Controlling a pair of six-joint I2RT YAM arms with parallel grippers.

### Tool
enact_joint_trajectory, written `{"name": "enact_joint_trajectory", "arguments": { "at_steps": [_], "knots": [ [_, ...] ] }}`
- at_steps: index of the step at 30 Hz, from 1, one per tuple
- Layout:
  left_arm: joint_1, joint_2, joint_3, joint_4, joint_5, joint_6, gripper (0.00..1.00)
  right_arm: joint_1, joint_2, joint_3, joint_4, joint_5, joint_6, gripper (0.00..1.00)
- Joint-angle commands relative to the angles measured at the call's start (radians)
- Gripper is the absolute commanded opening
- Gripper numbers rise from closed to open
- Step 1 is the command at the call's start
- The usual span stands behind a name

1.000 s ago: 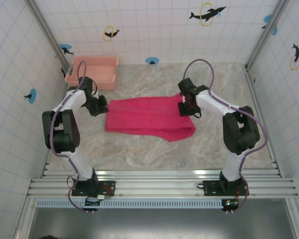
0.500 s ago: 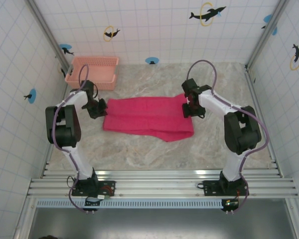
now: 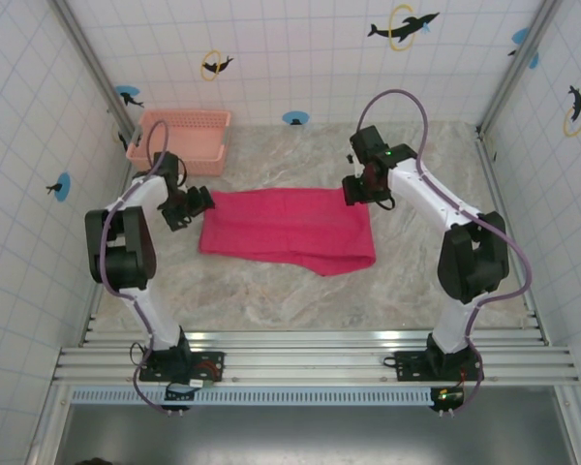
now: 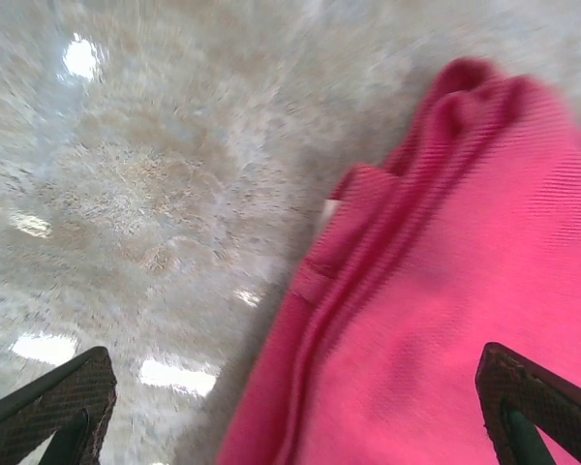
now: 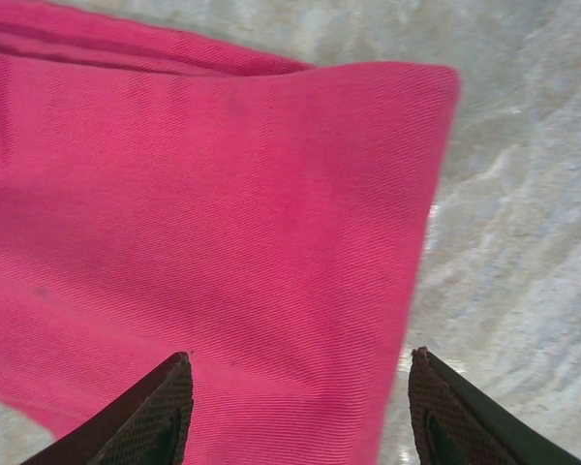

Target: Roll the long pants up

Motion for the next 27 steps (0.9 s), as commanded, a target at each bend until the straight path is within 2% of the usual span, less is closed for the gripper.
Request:
{"name": "enact_joint_trajectory", "arguments": {
  "at_steps": [1, 5, 7, 8, 10, 11, 12, 13, 14, 15, 16, 20, 27],
  "knots": [
    [-0.023, -0.138, -0.012, 0.002, 0.026, -0.036, 0.97, 0.0, 0.021, -0.01, 0.063, -0.091, 0.048, 0.58],
    [-0.076, -0.207, -0.017, 0.014, 0.08, -0.09, 0.98, -0.011, 0.059, -0.026, 0.115, -0.141, 0.087, 0.5],
    [-0.092, -0.231, -0.046, 0.075, 0.129, -0.147, 0.97, -0.01, 0.071, -0.03, 0.125, -0.143, 0.091, 0.45],
    [-0.099, -0.237, -0.065, 0.105, 0.155, -0.182, 0.96, -0.012, 0.077, -0.031, 0.126, -0.142, 0.096, 0.31],
    [-0.116, -0.232, -0.099, 0.156, 0.187, -0.236, 0.93, -0.015, 0.092, -0.034, 0.128, -0.149, 0.102, 0.14],
    [-0.13, -0.227, -0.115, 0.177, 0.191, -0.252, 0.89, -0.015, 0.099, -0.038, 0.13, -0.151, 0.104, 0.0],
    [-0.141, -0.219, -0.128, 0.194, 0.188, -0.264, 0.83, -0.015, 0.103, -0.041, 0.131, -0.15, 0.104, 0.0],
    [-0.152, -0.206, -0.148, 0.223, 0.194, -0.286, 0.67, -0.013, 0.103, -0.048, 0.136, -0.148, 0.106, 0.0],
    [-0.163, -0.191, -0.166, 0.256, 0.203, -0.312, 0.38, -0.013, 0.104, -0.055, 0.138, -0.143, 0.107, 0.0],
    [-0.17, -0.175, -0.181, 0.279, 0.207, -0.332, 0.16, -0.013, 0.105, -0.061, 0.14, -0.14, 0.107, 0.0],
    [-0.182, -0.15, -0.188, 0.296, 0.209, -0.349, 0.0, -0.013, 0.103, -0.07, 0.14, -0.137, 0.107, 0.0],
    [-0.22, -0.06, -0.189, 0.326, 0.198, -0.369, 0.0, -0.023, 0.108, -0.107, 0.138, -0.119, 0.107, 0.0],
    [-0.224, 0.039, -0.196, 0.282, 0.133, -0.339, 0.0, -0.058, 0.143, -0.19, 0.16, -0.104, 0.077, 0.0]
  ]
}}
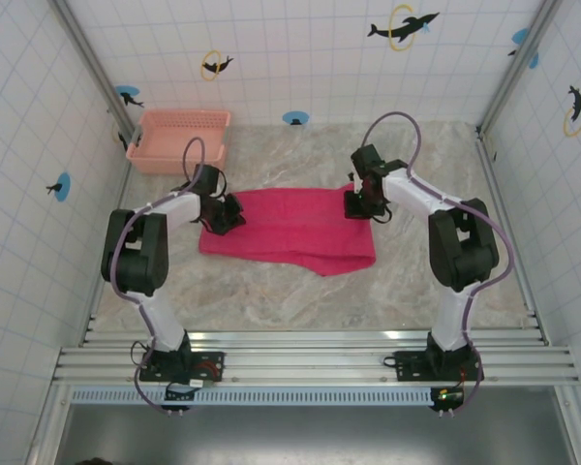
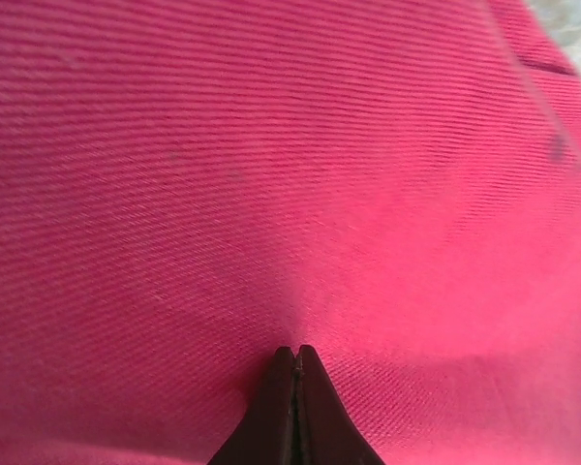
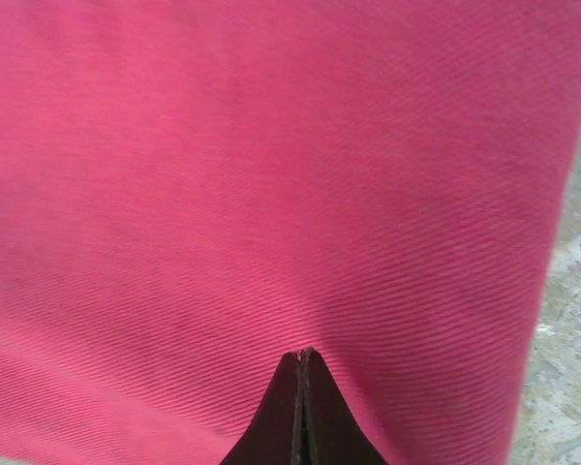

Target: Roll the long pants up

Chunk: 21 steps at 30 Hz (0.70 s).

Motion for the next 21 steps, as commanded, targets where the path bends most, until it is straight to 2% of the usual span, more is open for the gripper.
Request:
{"name": "enact_joint_trajectory", "arguments": {
  "at_steps": [1, 5, 8, 10, 13, 17, 18, 20, 21],
  "knots": [
    [0.004, 0.041, -0.007, -0.025, -0.052, 0.014, 0.0, -0.022, 0.049, -0.047, 0.019, 0.03, -0.026, 0.0],
    [0.006, 0.063, -0.002, -0.07, -0.097, 0.058, 0.0, -0.067, 0.092, -0.1, 0.039, 0.024, -0.07, 0.0],
    [0.012, 0.08, -0.004, -0.086, -0.121, 0.082, 0.0, -0.092, 0.096, -0.074, -0.011, 0.085, -0.1, 0.0],
    [0.016, 0.08, -0.006, -0.091, -0.122, 0.086, 0.0, -0.116, 0.103, -0.04, -0.056, 0.039, -0.122, 0.0],
    [0.017, 0.05, 0.009, -0.116, -0.137, 0.101, 0.0, -0.119, 0.049, -0.017, -0.111, 0.059, -0.145, 0.0],
    [0.016, -0.027, 0.049, -0.136, -0.114, 0.119, 0.0, -0.119, -0.052, 0.018, -0.141, 0.018, -0.147, 0.03],
    [0.014, -0.064, 0.056, -0.139, -0.12, 0.12, 0.03, -0.118, -0.07, 0.042, -0.152, 0.007, -0.147, 0.11],
    [0.012, -0.128, 0.069, -0.156, -0.147, 0.112, 0.23, -0.112, -0.089, 0.09, -0.175, 0.006, -0.15, 0.21],
    [0.012, -0.151, 0.077, -0.165, -0.16, 0.101, 0.36, -0.112, -0.096, 0.117, -0.186, 0.003, -0.151, 0.3]
  ]
}}
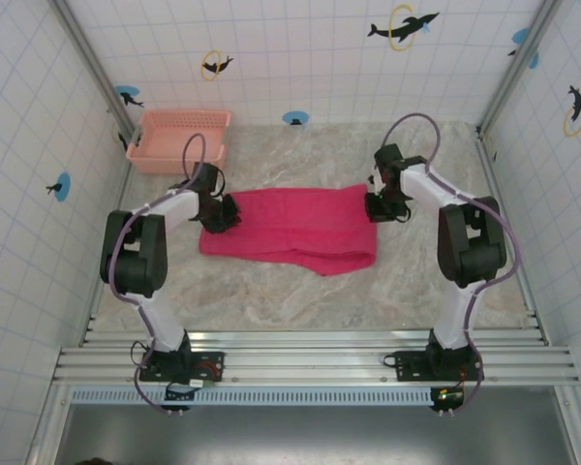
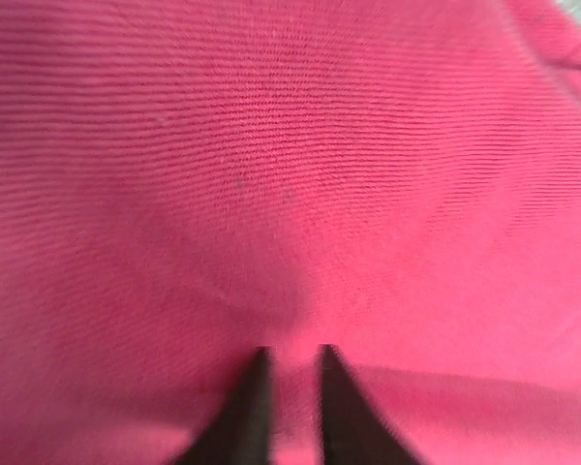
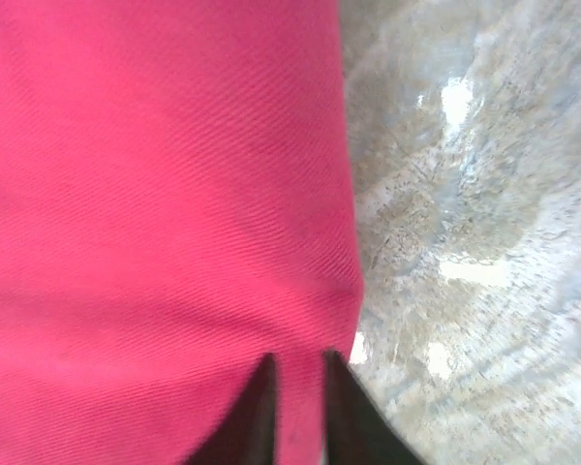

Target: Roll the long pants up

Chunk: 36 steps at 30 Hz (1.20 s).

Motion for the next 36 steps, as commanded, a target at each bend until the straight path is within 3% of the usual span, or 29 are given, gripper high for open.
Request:
{"name": "enact_joint_trajectory", "arguments": {
  "at_steps": [1, 6, 10, 12, 15, 17, 20, 22, 24, 26, 30, 34, 36],
  "knots": [
    [0.008, -0.108, 0.065, -0.082, -0.072, 0.001, 0.43, 0.006, -0.08, 0.11, -0.065, -0.003, -0.014, 0.36],
    [0.009, 0.008, 0.203, -0.28, -0.092, -0.018, 0.38, 0.004, -0.07, 0.187, -0.092, -0.017, -0.013, 0.39],
    [0.009, 0.049, 0.189, -0.292, -0.108, -0.072, 0.32, 0.006, -0.072, 0.199, -0.097, -0.028, -0.009, 0.42],
    [0.009, 0.066, 0.18, -0.301, -0.138, -0.089, 0.32, 0.006, -0.082, 0.193, -0.097, -0.035, -0.011, 0.55],
    [0.01, 0.114, 0.198, -0.326, -0.169, -0.098, 0.38, 0.009, -0.109, 0.182, -0.108, -0.038, -0.019, 0.83],
    [0.004, 0.147, 0.203, -0.332, -0.182, -0.11, 0.37, 0.012, -0.126, 0.182, -0.121, -0.037, -0.026, 0.85],
    [-0.017, 0.213, 0.247, -0.333, -0.205, -0.124, 0.28, 0.01, -0.147, 0.195, -0.149, -0.043, -0.032, 0.85],
    [-0.043, 0.29, 0.319, -0.33, -0.202, -0.118, 0.13, 0.009, -0.158, 0.211, -0.168, -0.04, -0.035, 0.85],
    [-0.074, 0.377, 0.425, -0.336, -0.196, -0.116, 0.03, 0.005, -0.167, 0.23, -0.182, -0.041, -0.034, 0.84],
    [-0.111, 0.468, 0.556, -0.342, -0.195, -0.125, 0.0, -0.001, -0.171, 0.251, -0.195, -0.054, -0.028, 0.85],
    [-0.177, 0.758, 0.993, -0.343, -0.148, -0.137, 0.0, 0.0, -0.172, 0.291, -0.22, -0.081, -0.027, 0.85],
    [-0.203, 1.022, 1.525, -0.254, 0.013, -0.208, 0.02, -0.002, -0.184, 0.301, -0.24, -0.089, -0.045, 0.85],
    [-0.202, 0.974, 1.542, -0.139, 0.023, -0.244, 0.1, -0.004, -0.19, 0.292, -0.24, -0.094, -0.057, 0.85]
  ]
}}
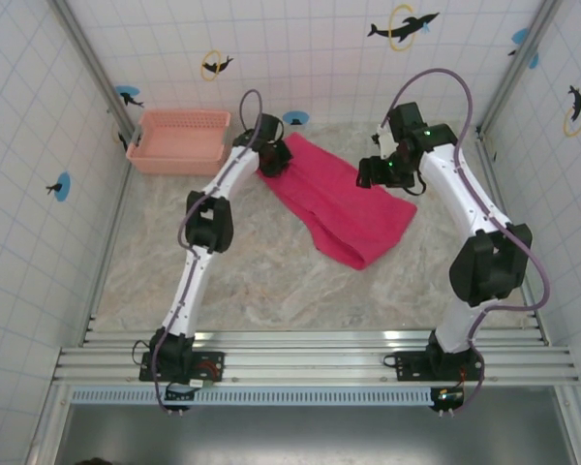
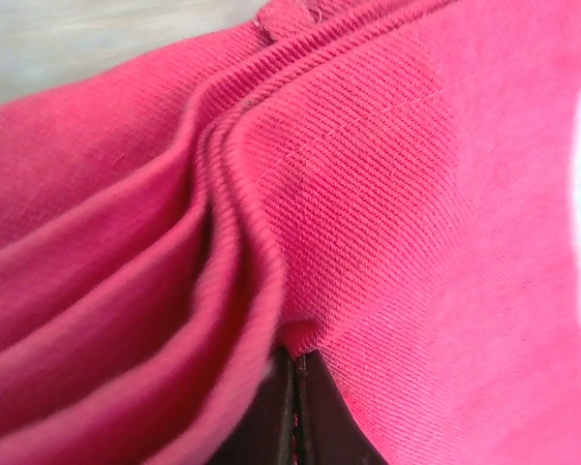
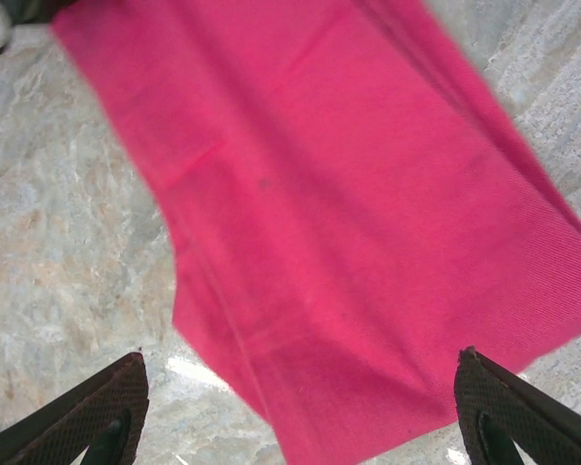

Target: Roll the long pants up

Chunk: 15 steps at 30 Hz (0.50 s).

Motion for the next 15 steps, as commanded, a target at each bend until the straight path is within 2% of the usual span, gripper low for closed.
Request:
{"name": "enact_joint_trajectory", "arguments": {
  "at_steps": [1, 3, 5, 8, 11, 15],
  "knots": [
    [0.001, -0.068, 0.017, 0.139, 0.077, -0.07, 0.17, -0.01, -0.043, 0.013, -0.037, -0.016, -0.027, 0.84],
    [0.008, -0.257, -0.186, 0.256, 0.052, -0.037, 0.43, -0.014, -0.045, -0.003, -0.034, -0.014, -0.034, 0.84],
    [0.023, -0.442, -0.399, 0.32, 0.046, -0.032, 0.54, -0.022, -0.042, -0.026, -0.019, 0.001, -0.037, 0.85],
    [0.026, -0.652, -0.677, 0.381, 0.099, -0.032, 0.54, -0.05, -0.004, -0.044, -0.005, 0.022, -0.026, 0.84],
    [0.008, -0.793, -0.944, 0.435, 0.13, -0.055, 0.54, -0.082, 0.051, -0.048, 0.025, 0.021, -0.009, 0.84],
    [-0.05, -0.889, -1.161, 0.455, 0.118, -0.091, 0.53, -0.12, 0.122, -0.025, 0.05, 0.015, 0.004, 0.83]
  ]
}}
